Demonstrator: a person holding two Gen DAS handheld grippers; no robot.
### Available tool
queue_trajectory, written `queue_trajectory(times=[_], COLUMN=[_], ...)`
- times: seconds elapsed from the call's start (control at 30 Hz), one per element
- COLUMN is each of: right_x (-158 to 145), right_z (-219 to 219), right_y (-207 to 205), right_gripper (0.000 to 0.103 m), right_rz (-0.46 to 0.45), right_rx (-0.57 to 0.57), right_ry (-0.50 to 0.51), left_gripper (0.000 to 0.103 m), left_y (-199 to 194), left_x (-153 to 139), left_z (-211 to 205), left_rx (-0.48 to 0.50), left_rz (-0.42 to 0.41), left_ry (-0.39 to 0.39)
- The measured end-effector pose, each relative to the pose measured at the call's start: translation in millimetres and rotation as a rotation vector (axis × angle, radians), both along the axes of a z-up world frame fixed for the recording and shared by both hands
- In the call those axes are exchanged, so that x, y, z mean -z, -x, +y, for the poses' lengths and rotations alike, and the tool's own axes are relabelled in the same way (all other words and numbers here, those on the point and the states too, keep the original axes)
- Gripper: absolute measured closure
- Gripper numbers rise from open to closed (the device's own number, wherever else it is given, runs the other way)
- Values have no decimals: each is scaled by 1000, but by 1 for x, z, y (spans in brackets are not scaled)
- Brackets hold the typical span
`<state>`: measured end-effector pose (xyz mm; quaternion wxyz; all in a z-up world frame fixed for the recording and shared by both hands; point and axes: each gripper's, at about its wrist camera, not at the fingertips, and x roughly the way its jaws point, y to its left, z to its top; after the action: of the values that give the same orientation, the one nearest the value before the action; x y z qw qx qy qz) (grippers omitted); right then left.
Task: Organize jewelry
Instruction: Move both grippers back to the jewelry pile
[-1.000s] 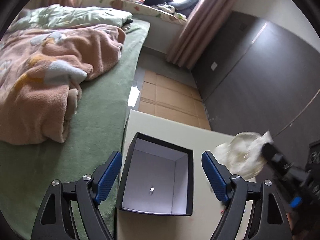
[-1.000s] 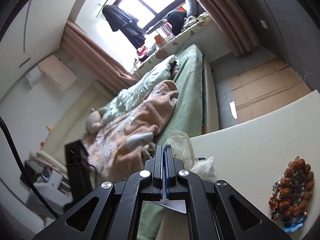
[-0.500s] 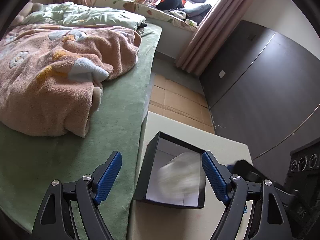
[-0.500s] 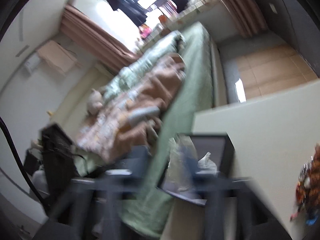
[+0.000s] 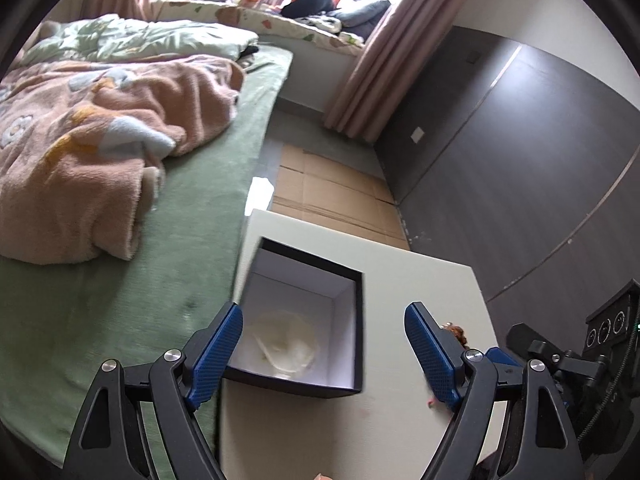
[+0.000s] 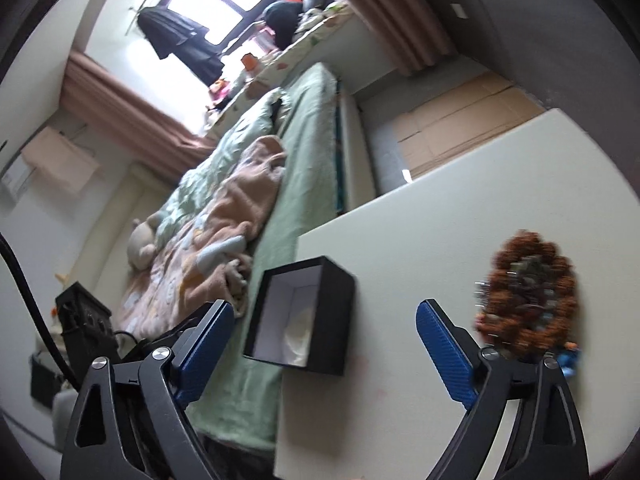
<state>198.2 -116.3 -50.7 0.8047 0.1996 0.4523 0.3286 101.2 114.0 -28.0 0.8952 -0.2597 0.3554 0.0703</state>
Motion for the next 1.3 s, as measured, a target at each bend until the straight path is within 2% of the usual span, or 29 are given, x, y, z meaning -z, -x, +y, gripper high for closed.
queue_trajectory(times=[0.13, 0.27, 0.37, 0.57, 0.6, 0.7, 0.83, 0.97, 1.1, 1.2, 1.23, 1.3], right_x=[-2, -1, 2, 18, 20, 23, 35, 45, 53, 61, 63, 71], right_z=[-23, -53, -76, -108, -113, -121, -143, -154, -160, -160, -159, -156], right_y=[3, 2, 0, -5, -6, -6, -9, -9, -7, -3, -1, 2], right_gripper=[10, 10, 10, 11, 12, 26, 38, 44, 47, 54, 56, 56], right_rz=[-13, 7, 33, 132, 139, 150, 236, 288, 340, 368, 381, 413], right_rx=[67, 133, 191, 271, 281, 296, 317, 342, 353, 348, 341, 319], right_ry=[90, 80, 75, 60, 62, 79, -9, -24, -49, -46, -53, -82], left_gripper=[19, 19, 19, 19, 19, 21, 24, 34, 37, 55, 58, 58], left_y=[-4, -6, -9, -17, -18, -26, -37, -55, -66, -76, -77, -74], left_x=[1, 1, 4, 1, 1, 1, -5, -1, 16, 34, 37, 41], left_z=[-18, -35, -44, -77, -82, -101, -121, -143, -160, -167, -168, -167], left_rx=[25, 32, 54, 126, 131, 160, 205, 254, 294, 316, 326, 319], left_rz=[-2, 7, 10, 6, 9, 34, 38, 80, 79, 127, 138, 137], left_ry=[-8, -37, -29, -83, -91, -99, -107, -119, -112, -82, -77, -79])
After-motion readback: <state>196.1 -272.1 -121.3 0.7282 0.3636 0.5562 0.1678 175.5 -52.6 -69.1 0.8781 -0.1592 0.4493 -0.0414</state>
